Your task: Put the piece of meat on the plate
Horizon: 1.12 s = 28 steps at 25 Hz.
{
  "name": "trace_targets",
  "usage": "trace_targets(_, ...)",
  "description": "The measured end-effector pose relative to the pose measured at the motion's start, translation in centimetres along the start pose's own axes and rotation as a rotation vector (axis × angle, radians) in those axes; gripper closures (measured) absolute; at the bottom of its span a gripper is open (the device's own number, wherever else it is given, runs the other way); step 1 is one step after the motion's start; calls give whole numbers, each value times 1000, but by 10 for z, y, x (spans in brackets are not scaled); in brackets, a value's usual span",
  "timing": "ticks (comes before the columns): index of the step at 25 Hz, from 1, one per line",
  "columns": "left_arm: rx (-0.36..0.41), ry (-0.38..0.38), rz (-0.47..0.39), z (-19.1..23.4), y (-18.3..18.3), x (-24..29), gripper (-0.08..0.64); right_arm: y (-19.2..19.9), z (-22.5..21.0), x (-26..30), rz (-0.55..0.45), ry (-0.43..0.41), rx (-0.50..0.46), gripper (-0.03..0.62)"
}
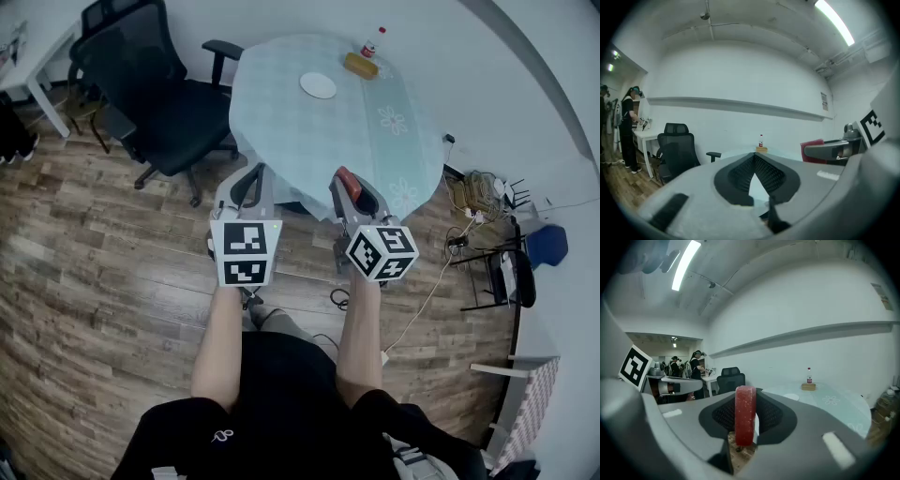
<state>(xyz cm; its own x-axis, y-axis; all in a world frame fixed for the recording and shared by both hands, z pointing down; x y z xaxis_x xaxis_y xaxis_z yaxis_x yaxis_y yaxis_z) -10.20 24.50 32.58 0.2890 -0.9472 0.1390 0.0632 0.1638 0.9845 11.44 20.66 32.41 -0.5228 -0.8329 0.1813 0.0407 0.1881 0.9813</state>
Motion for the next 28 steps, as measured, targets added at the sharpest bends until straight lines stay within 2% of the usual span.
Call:
trace_targets(7, -14, 33, -13, 13, -4, 4, 560, -5, 13, 14, -2, -8, 12, 489)
trace_targets(15, -27, 95, -22, 4, -6, 36, 560, -7, -10, 19, 15, 29, -26, 489)
trace_targets(22, -1, 149, 51, -9, 9, 112, 560, 15, -73, 56, 45, 62, 65, 489)
trace_targets(25, 21, 148, 85, -3, 13, 160, 560, 20, -107, 96, 52, 71, 107, 489)
trace_targets(28, 44, 135, 127, 9, 10, 211, 560, 17, -134, 147, 60, 45, 128, 489)
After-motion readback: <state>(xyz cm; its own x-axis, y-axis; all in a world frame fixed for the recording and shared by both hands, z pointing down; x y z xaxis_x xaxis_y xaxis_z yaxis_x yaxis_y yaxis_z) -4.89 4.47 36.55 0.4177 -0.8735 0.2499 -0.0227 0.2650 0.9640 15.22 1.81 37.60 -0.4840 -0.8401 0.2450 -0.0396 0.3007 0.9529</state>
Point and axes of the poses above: the fingertips, and each gripper's own axes: x forward along the fingers, z to its left, y out of its underside, the point moved 9 cm from there along -x, backward along the fingers, and after that the axes turned 4 degrees about y, right-handed, at the moved point
